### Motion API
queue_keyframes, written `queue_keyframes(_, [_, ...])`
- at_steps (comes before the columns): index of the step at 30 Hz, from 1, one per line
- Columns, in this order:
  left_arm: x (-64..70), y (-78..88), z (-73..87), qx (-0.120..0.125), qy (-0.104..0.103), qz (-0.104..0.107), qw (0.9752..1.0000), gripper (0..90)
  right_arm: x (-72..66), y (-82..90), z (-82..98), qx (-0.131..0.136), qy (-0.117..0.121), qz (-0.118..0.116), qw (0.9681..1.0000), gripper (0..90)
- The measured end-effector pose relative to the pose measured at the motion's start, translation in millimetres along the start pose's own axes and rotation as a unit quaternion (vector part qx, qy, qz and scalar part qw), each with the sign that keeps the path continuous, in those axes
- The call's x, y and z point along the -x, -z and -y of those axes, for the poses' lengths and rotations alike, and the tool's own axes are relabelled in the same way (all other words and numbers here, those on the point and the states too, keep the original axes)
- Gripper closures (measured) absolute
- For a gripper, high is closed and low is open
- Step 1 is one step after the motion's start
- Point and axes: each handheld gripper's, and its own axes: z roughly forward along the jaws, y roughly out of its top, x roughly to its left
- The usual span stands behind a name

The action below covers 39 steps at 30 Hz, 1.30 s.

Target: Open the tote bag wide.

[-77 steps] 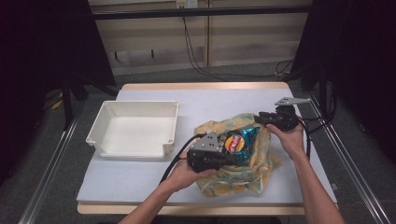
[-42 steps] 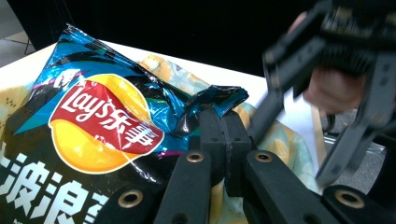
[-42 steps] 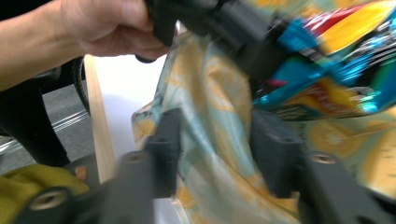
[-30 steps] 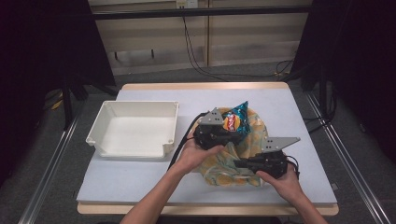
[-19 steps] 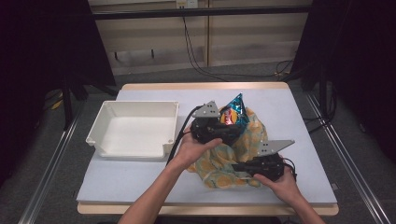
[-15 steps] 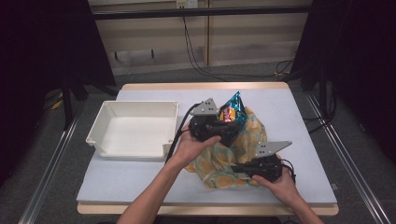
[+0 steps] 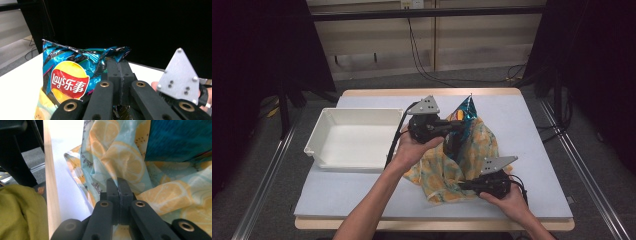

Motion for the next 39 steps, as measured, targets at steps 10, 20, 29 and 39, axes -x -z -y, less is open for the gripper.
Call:
queue_keyframes(10, [2.5,1.4,-9.4,0.010,-0.002,0.005,0.9999,90.0,2.0,-4.2,4.3,-0.006,-0.005,0.002,1.0000,89.3])
queue_keyframes(20, [4.3,7.5,-20.7,0.023,-0.001,0.016,0.9996,90.0,0.7,-5.4,5.9,-0.008,-0.003,0.012,0.9999,86.7])
queue_keyframes(29, [4.3,14.2,-34.8,0.033,-0.005,0.021,0.9992,90.0,0.5,-2.1,4.9,0.007,-0.009,0.019,0.9998,73.7])
queue_keyframes(39, [3.0,17.3,-52.8,0.041,-0.012,0.015,0.9990,90.0,-6.8,14.2,-7.3,0.056,-0.017,0.025,0.9979,38.8])
